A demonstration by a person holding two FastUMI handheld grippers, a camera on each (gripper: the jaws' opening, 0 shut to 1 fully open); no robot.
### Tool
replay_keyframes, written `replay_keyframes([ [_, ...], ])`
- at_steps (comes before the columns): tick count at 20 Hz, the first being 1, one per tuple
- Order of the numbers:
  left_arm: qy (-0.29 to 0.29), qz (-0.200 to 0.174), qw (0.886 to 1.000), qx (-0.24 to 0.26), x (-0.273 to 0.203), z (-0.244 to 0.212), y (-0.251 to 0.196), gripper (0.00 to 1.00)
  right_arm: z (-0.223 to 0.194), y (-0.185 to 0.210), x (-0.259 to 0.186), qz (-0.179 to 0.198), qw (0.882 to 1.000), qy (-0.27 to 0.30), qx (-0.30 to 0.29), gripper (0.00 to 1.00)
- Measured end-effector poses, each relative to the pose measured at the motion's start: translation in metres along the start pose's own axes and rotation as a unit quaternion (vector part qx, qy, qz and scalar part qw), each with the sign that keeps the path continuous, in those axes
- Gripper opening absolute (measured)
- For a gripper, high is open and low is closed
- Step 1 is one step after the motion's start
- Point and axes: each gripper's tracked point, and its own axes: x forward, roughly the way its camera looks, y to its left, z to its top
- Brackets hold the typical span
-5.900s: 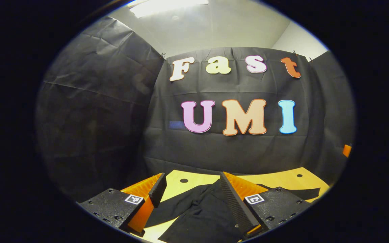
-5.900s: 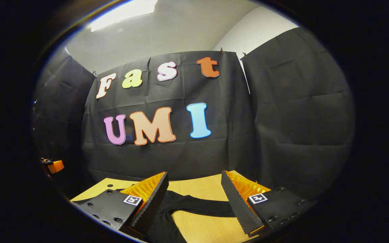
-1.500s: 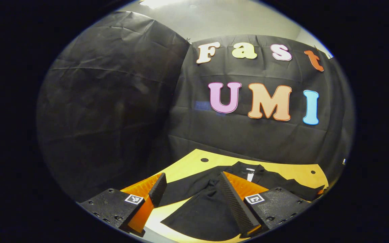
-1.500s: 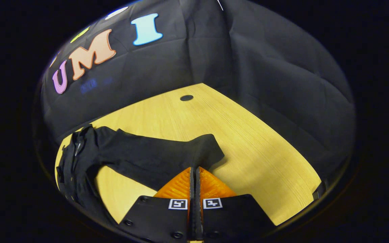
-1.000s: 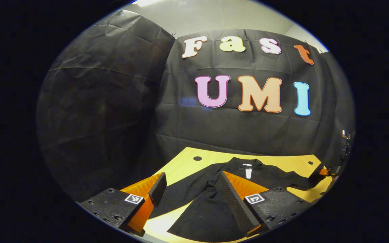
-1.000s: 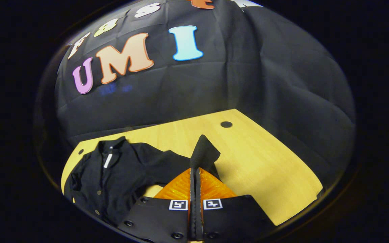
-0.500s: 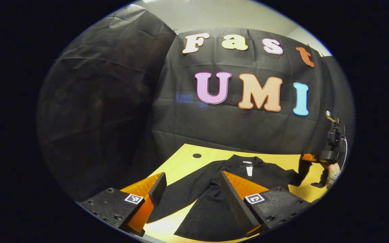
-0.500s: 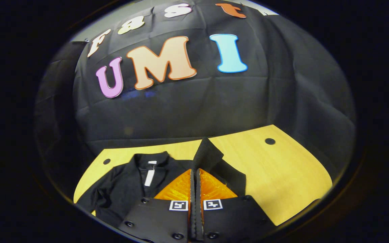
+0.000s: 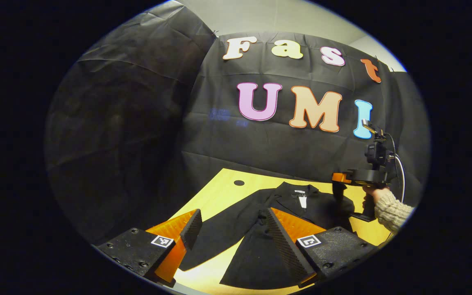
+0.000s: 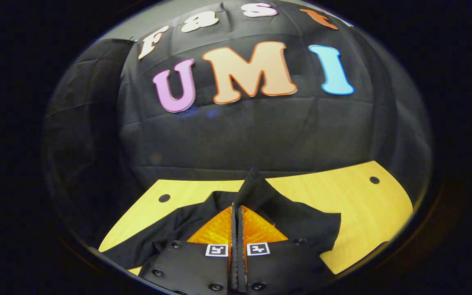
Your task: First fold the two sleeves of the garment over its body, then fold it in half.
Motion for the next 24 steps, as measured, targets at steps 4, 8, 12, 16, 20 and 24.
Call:
replay_keyframes([
  [4,0.002,0.021,1.0,-0.015,0.003,-0.001,0.024,0.93,-0.017,0.054,0.029,0.035,0.999,0.022,-0.025,0.05],
  [8,0.005,0.032,0.999,-0.014,0.005,-0.003,0.037,0.92,-0.034,0.093,0.06,0.06,0.996,0.035,-0.051,0.02],
  [12,0.036,0.032,0.999,-0.023,0.01,-0.02,0.036,0.94,-0.074,0.116,0.09,0.075,0.993,0.076,-0.057,0.02],
  [16,0.053,0.036,0.998,-0.024,0.014,-0.034,0.043,0.96,-0.1,0.121,0.11,0.081,0.99,0.115,-0.032,0.02],
  [20,0.068,0.029,0.997,-0.032,0.016,-0.047,0.04,0.95,-0.096,0.137,0.114,0.113,0.988,0.109,-0.006,0.25],
  [24,0.08,0.032,0.996,-0.03,0.022,-0.056,0.041,0.95,-0.087,0.139,0.1,0.132,0.986,0.094,-0.036,0.84],
])
